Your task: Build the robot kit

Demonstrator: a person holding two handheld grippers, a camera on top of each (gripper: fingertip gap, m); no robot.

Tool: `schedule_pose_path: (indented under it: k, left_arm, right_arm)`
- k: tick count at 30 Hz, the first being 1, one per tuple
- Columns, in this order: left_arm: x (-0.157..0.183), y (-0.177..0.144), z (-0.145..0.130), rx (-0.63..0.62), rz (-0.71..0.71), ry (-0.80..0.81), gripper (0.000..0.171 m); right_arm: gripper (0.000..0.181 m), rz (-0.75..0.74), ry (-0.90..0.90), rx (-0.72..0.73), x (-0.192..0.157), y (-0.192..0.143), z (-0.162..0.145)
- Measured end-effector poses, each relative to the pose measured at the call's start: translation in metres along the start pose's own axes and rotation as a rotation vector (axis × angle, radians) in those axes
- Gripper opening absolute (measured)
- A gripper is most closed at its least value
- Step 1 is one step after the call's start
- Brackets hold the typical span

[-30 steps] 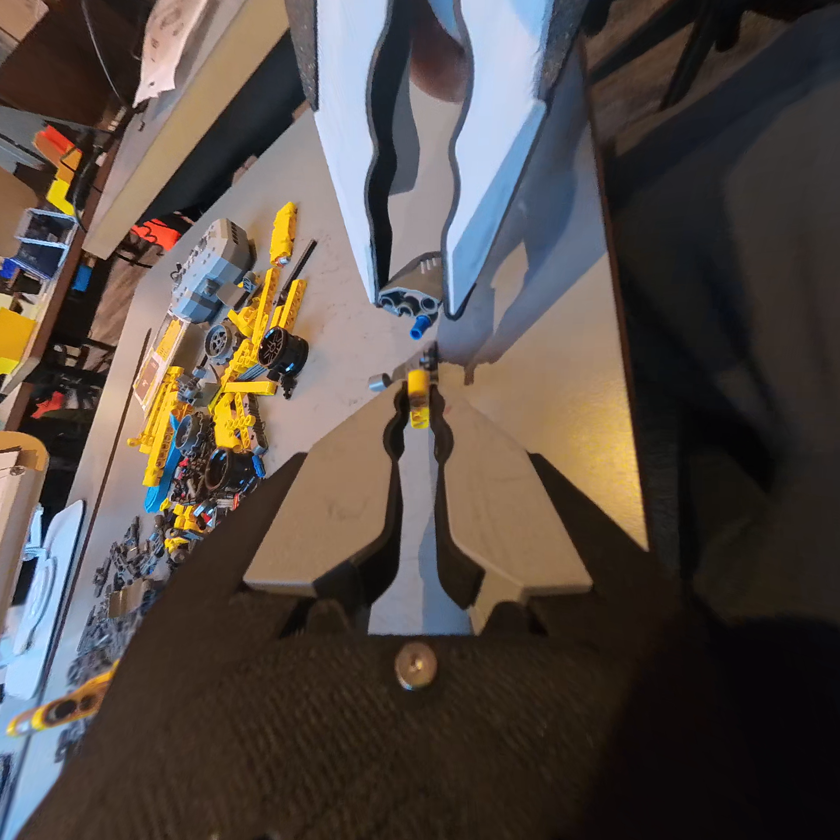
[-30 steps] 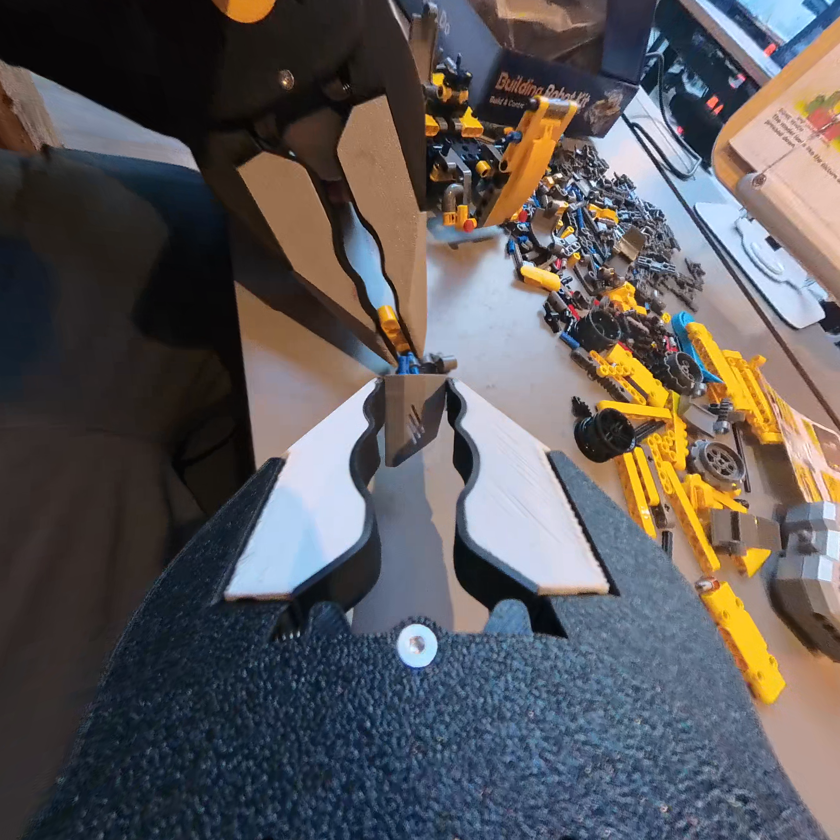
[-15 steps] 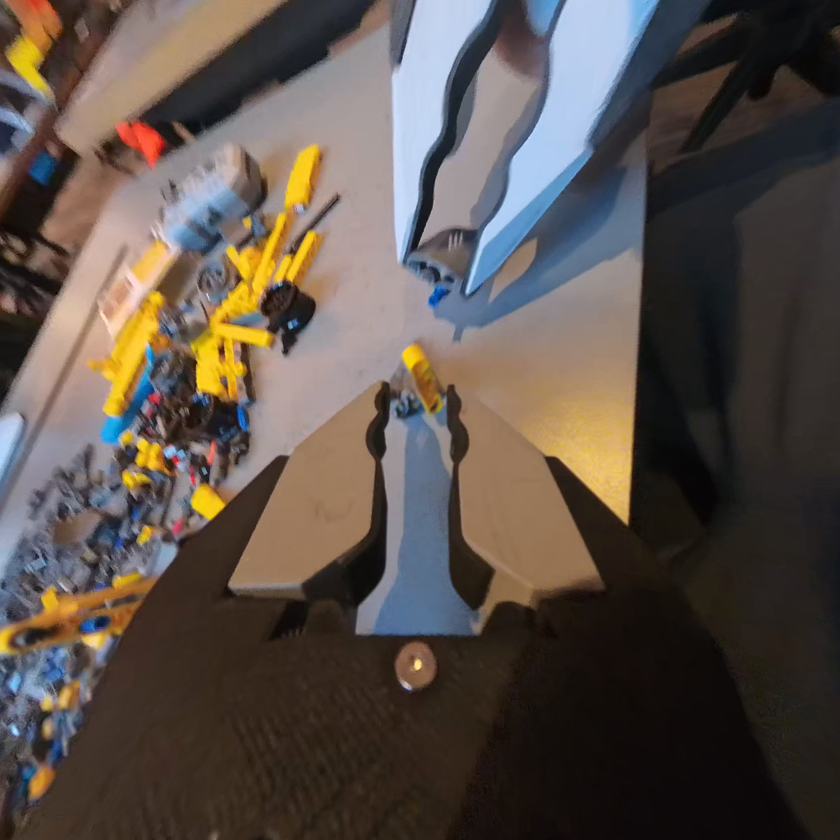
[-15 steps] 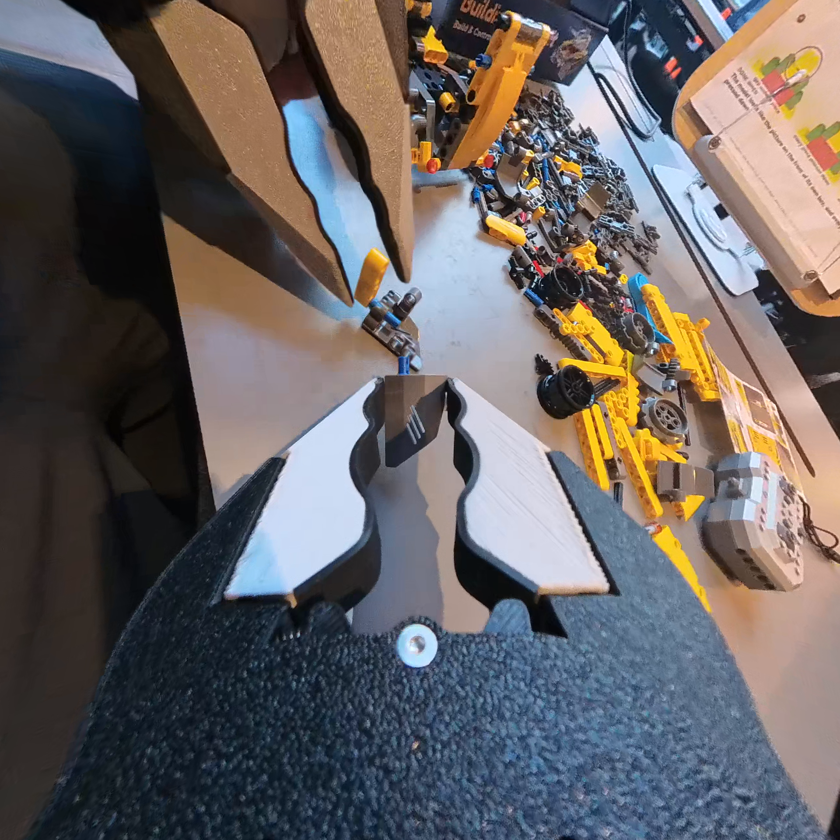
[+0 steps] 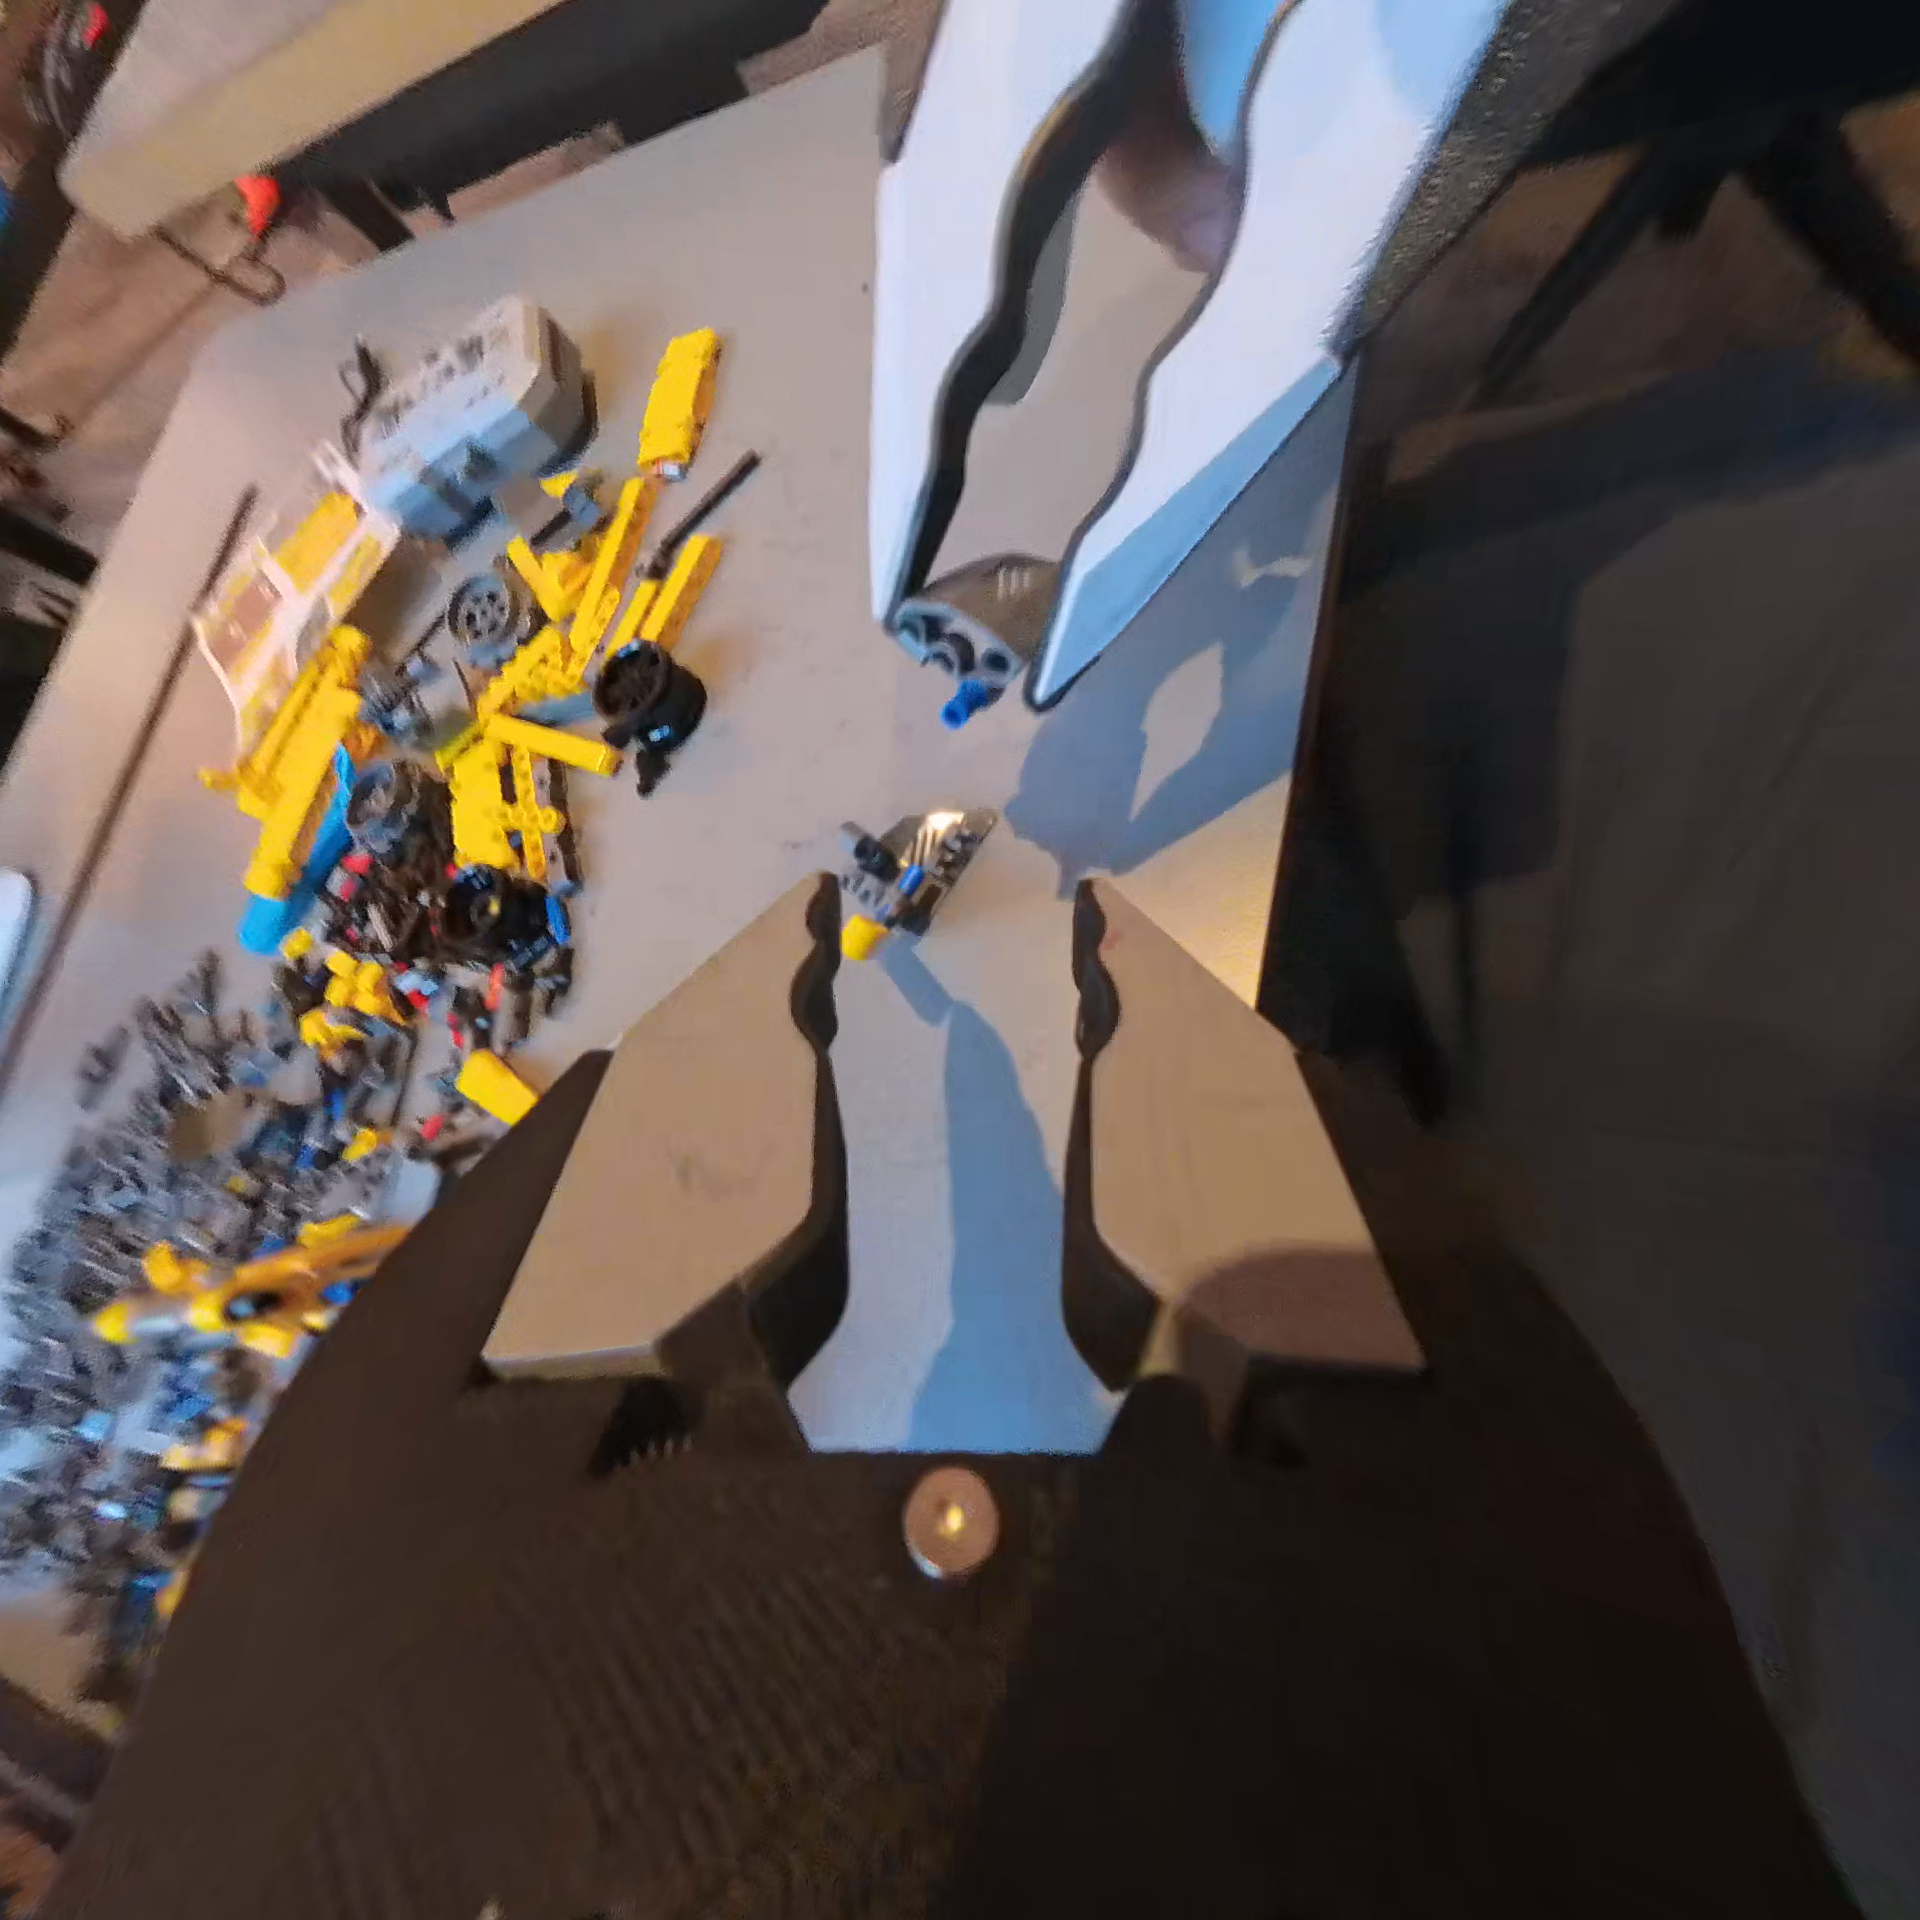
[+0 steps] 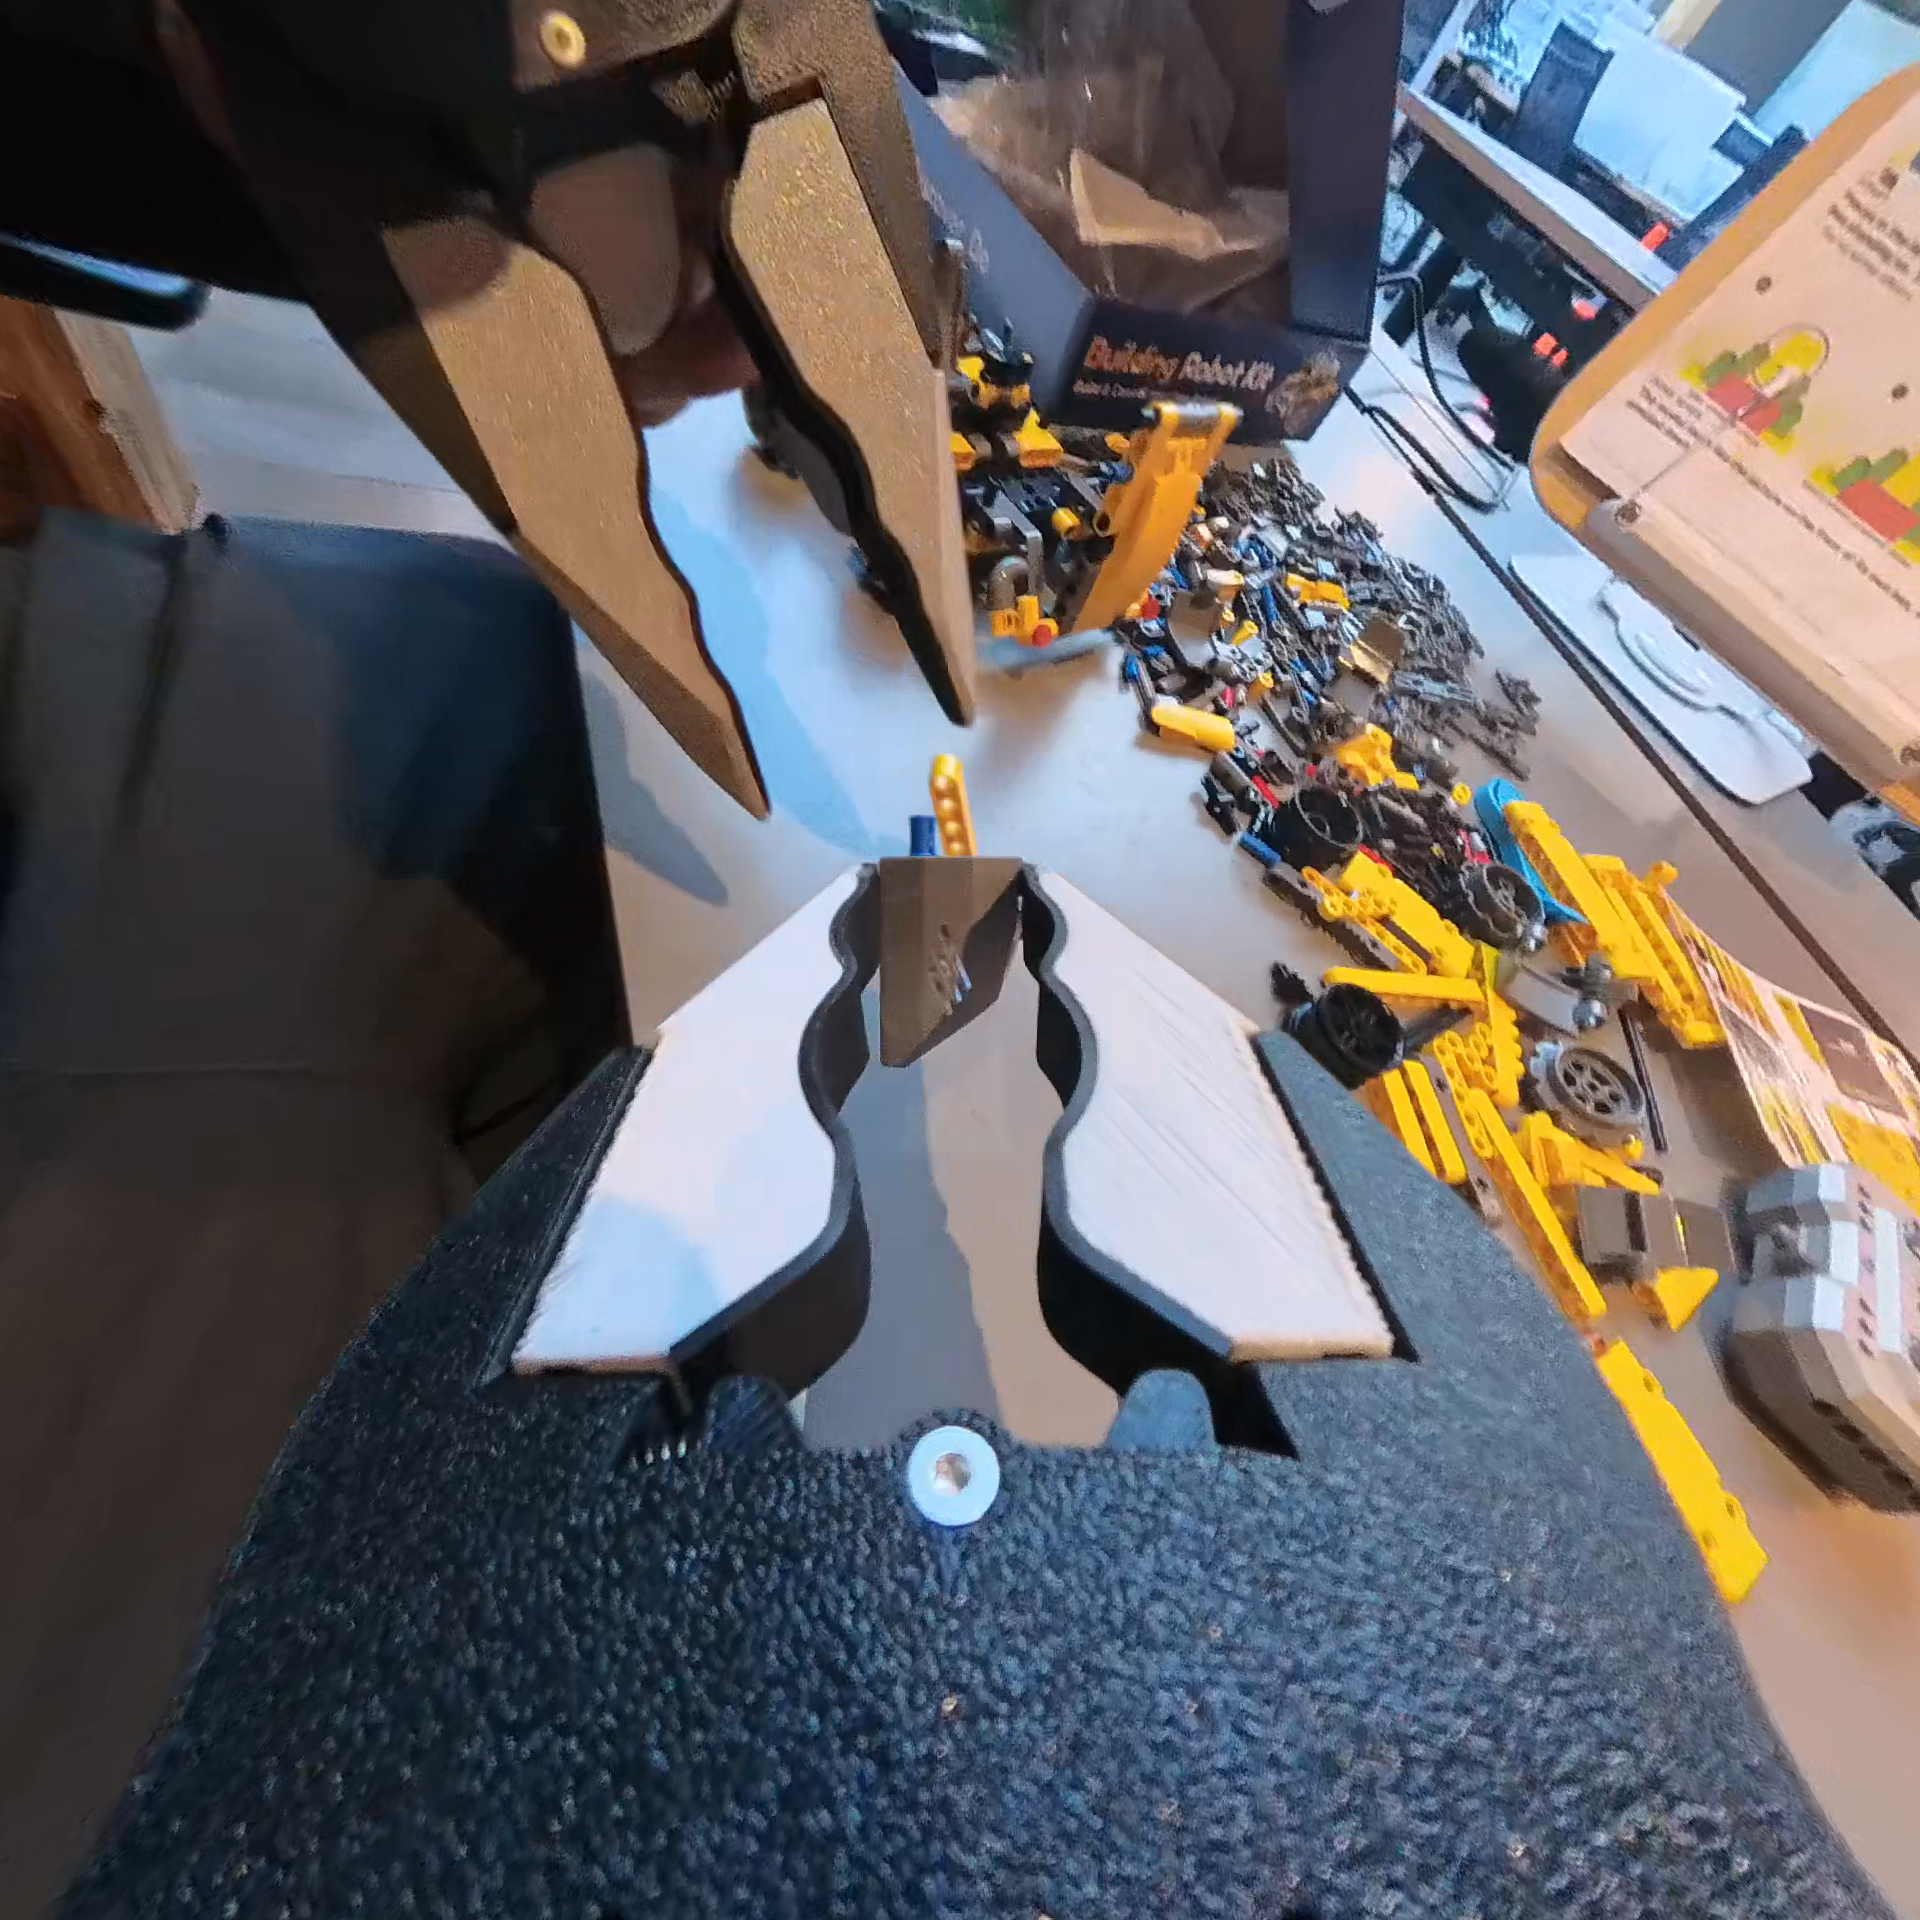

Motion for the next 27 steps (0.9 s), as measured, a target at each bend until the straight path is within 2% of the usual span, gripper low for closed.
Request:
schedule_pose_path:
  k: [3,9,11,15,21,27]
  left_arm:
    - [0.006,0.004,0.006,-0.023,-0.007,0.135,0.023]
    - [0.012,0.005,0.011,0.002,-0.093,0.178,0.021]
    - [0.015,0.007,0.011,-0.014,-0.107,0.207,0.004]
    - [0.021,0.01,0.004,-0.036,-0.079,0.235,0.003]
    - [0.023,0.004,-0.021,-0.005,-0.027,0.142,0.002]
    - [0.022,-0.022,-0.055,0.082,0.004,-0.007,0.002]
  right_arm:
    - [0.027,0.018,-0.033,0.013,-0.009,0.0,0.004]
    - [0.027,0.077,-0.076,0.01,-0.023,-0.003,0.007]
    - [0.028,0.082,-0.085,0.001,-0.025,-0.003,0.009]
    - [0.027,0.095,-0.091,-0.024,-0.03,0.001,0.008]
    - [0.028,0.101,-0.06,-0.009,-0.032,0.009,0.005]
    - [0.032,-0.042,0.174,-0.087,-0.001,0.024,-0.005]
Point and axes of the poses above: each gripper's, where its closed fingertips meet, y out along the fingers, z out of its top, x = y × z across the jaws, the point moved 9 cm from there along -y, back along the fingers, and after that the axes turned 14 degrees about -z, right-handed, at the moved point
